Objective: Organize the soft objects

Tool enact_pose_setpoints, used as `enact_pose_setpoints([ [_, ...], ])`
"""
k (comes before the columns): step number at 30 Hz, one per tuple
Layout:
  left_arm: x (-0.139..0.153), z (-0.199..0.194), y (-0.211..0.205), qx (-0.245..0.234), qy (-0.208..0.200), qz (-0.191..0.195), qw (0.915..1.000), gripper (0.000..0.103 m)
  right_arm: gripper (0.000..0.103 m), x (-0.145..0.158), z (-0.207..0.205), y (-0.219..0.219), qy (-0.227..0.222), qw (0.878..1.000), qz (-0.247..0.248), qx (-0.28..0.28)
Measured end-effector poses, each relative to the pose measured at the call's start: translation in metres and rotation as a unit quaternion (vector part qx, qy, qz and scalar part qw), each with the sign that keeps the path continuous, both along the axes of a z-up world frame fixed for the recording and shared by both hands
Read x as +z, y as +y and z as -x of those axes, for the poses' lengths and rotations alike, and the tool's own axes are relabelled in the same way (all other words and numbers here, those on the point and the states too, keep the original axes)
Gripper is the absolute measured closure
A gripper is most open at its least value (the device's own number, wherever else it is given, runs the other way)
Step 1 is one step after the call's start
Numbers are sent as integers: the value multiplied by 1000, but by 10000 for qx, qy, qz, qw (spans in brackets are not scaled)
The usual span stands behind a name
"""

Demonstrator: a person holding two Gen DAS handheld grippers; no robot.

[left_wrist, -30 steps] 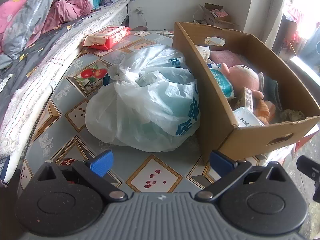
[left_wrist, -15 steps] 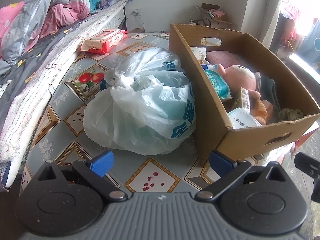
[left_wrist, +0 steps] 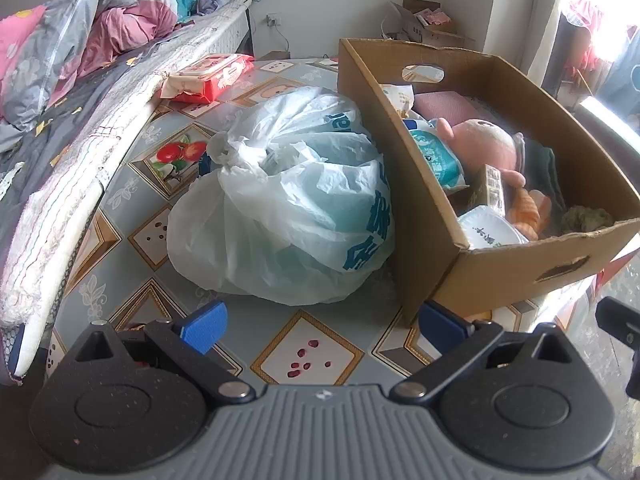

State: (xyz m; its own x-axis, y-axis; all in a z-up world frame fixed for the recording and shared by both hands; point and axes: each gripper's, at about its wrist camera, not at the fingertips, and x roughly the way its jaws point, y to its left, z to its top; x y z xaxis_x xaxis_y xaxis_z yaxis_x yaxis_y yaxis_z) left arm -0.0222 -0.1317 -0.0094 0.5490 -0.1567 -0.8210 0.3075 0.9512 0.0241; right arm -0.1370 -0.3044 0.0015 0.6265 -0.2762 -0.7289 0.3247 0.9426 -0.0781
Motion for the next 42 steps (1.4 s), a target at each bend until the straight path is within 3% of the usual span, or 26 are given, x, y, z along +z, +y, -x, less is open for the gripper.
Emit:
enact_pose_setpoints([
  [42,1,1,-7,20,-14,-330,9995,1,1,-23,-34,2,132,9979,-548,309],
])
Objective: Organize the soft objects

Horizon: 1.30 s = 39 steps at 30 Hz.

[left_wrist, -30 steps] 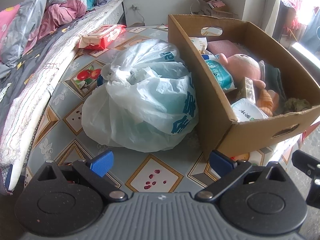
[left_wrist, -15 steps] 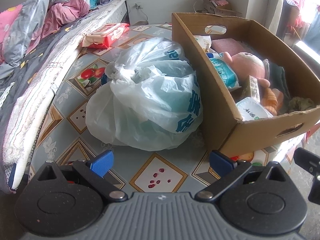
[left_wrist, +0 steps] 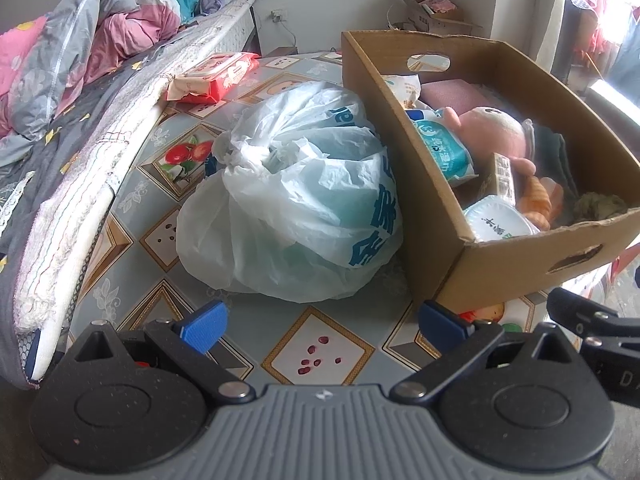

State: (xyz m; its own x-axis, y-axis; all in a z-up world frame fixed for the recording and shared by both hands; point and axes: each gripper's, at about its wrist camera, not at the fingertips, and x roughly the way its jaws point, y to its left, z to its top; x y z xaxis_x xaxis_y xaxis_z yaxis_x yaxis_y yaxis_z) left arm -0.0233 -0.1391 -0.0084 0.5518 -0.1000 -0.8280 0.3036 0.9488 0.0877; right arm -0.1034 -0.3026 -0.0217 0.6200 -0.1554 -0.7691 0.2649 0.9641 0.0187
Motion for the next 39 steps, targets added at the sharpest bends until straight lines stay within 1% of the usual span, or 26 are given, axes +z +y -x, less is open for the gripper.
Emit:
enact_pose_setpoints([
  [5,3,2,1,-37,-41,36,10000,1,1,0,-1,0,-4,10000,0,17],
  [14,2,1,1,-46,34,62,10000,1,1,-1,-3,2,9,10000,21,18],
  [39,3,-2,2,-15,85,98,9999,1,1,1,-7,4,22,9999,89,51],
])
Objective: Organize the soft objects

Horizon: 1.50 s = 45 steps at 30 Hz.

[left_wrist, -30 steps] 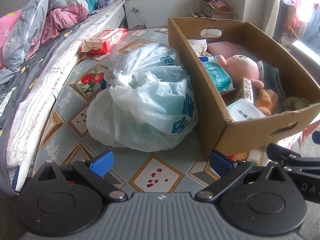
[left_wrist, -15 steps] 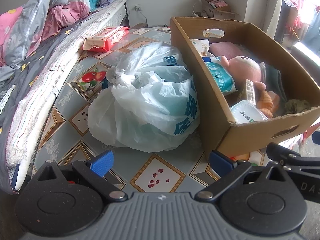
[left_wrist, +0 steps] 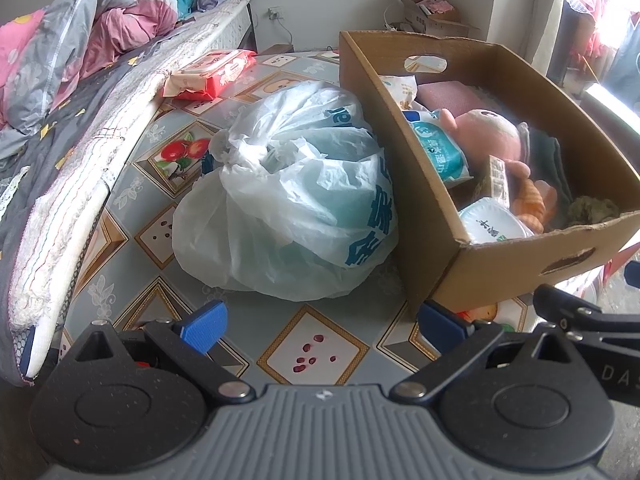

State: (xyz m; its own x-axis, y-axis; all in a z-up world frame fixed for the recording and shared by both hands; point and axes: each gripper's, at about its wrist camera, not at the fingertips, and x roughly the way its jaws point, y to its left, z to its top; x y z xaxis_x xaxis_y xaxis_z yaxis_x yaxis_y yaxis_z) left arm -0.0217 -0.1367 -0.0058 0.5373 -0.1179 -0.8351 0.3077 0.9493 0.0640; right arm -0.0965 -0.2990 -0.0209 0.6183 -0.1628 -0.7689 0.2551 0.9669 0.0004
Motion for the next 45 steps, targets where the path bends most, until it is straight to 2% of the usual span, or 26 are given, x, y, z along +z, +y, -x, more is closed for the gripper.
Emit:
enact_pose_setpoints([
  [45,-4,-1,3,37,51,12,10000,1,1,-1,-1,1,8,10000,4,0],
])
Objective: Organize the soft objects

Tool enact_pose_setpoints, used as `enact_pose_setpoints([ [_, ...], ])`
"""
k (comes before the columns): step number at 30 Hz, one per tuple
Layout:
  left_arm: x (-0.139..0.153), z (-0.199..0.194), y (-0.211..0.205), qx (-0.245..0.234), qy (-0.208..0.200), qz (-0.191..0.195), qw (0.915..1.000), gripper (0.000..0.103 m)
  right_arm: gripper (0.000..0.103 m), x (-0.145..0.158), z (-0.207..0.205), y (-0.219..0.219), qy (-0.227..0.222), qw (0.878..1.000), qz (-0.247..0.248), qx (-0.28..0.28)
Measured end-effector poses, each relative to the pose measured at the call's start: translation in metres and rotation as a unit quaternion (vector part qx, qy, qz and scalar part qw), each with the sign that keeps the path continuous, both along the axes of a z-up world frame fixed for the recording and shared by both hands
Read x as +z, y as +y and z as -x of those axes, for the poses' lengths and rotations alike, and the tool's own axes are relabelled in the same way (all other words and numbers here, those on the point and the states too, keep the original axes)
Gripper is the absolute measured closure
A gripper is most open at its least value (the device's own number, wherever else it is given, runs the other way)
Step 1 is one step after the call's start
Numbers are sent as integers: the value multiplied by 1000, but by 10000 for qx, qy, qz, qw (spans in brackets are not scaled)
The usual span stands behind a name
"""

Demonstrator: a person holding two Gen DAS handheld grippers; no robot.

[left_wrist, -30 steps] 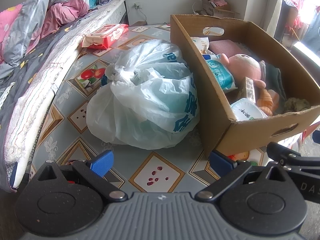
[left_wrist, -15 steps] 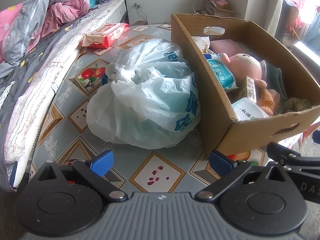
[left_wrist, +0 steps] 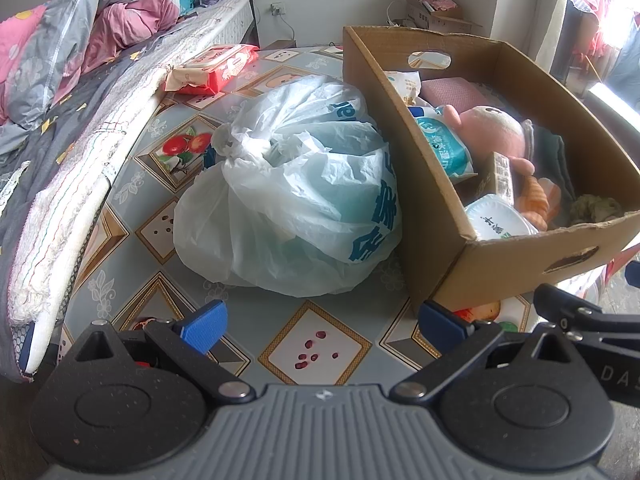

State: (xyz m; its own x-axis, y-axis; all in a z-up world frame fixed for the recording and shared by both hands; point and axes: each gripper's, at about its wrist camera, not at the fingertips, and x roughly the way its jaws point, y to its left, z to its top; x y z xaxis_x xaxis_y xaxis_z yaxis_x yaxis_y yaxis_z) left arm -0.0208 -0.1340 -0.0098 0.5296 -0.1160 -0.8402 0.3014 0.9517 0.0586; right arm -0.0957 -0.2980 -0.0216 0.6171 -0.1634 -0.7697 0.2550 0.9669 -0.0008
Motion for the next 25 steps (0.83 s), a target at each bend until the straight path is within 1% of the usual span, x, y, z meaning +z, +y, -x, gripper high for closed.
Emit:
enact_pose_setpoints([
  [25,2,-1,0,8,-15,-16,10000,1,1,0,0,0,2,10000,6,11],
])
